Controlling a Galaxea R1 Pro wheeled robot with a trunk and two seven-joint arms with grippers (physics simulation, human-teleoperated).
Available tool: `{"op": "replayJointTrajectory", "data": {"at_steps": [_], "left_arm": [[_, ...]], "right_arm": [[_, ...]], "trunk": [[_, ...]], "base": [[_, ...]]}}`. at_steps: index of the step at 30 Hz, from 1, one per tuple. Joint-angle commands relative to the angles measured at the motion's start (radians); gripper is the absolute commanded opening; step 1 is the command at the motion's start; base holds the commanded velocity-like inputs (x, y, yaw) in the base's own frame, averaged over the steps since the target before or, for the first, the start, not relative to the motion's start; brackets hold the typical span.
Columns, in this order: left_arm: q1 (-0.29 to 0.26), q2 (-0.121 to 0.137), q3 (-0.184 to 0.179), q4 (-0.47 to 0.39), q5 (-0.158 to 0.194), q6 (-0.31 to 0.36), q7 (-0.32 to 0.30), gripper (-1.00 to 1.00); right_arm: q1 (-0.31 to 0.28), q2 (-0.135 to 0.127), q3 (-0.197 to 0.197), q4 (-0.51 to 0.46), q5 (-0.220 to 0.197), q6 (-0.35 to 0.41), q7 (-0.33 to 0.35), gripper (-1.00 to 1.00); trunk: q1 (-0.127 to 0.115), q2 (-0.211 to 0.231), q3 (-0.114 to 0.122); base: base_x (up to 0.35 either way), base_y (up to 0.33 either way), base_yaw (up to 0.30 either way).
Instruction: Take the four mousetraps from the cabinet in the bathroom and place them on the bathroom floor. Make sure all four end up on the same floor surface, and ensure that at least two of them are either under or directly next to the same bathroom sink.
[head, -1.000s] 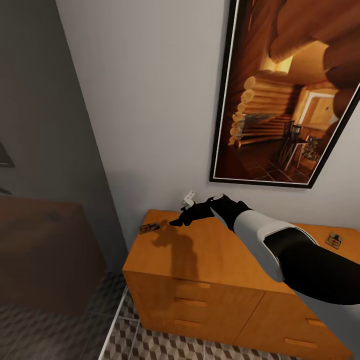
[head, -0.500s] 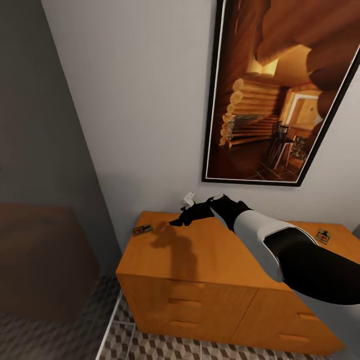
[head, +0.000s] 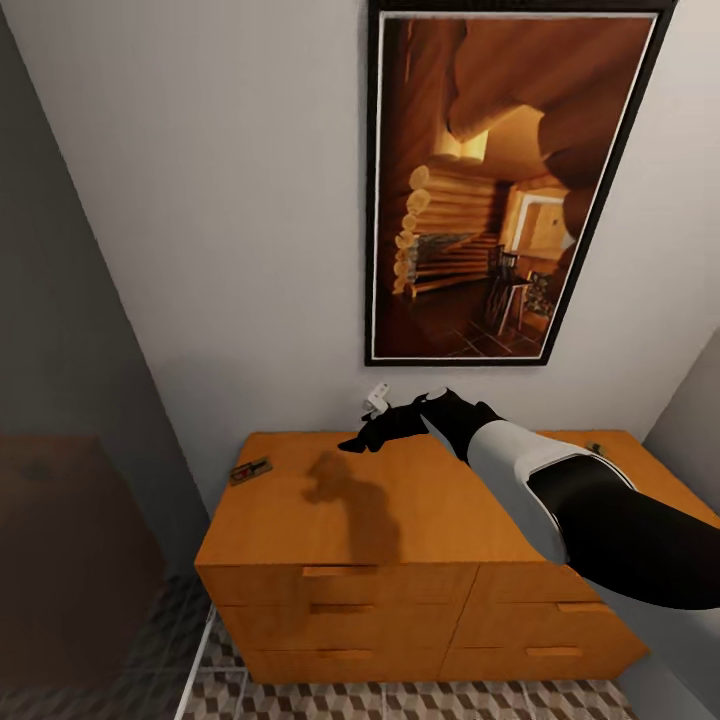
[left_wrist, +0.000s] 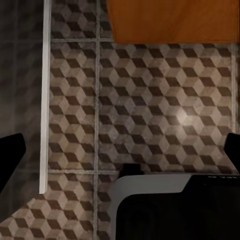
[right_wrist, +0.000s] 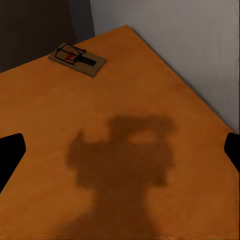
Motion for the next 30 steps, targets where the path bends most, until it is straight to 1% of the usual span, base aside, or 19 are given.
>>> {"op": "replayJointTrajectory", "data": {"at_steps": [1, 6, 12, 30], "left_arm": [[-0.001, -0.001, -0.008, 0.003, 0.004, -0.005, 0.0, 1.0], [-0.001, -0.001, -0.007, 0.003, 0.004, -0.005, 0.0, 1.0], [-0.001, -0.001, -0.008, 0.003, 0.004, -0.005, 0.0, 1.0], [-0.001, -0.001, -0.008, 0.003, 0.004, -0.005, 0.0, 1.0]], "right_arm": [[-0.001, 0.0, -0.005, -0.002, 0.007, 0.008, 0.003, 1.0], [-0.001, 0.0, -0.005, -0.002, 0.007, 0.008, 0.003, 1.0], [-0.001, 0.0, -0.005, -0.001, 0.007, 0.008, 0.002, 1.0], [0.0, 0.0, -0.005, 0.0, 0.009, 0.005, -0.006, 1.0]], "trunk": [[0.001, -0.002, -0.001], [0.001, -0.002, 0.004], [0.001, -0.002, 0.009], [0.001, -0.002, 0.011]], "base": [[0.0, 0.0, -0.242], [-0.036, 0.0, -0.242], [-0.138, 0.0, -0.189], [-0.182, 0.0, -0.022]]}}
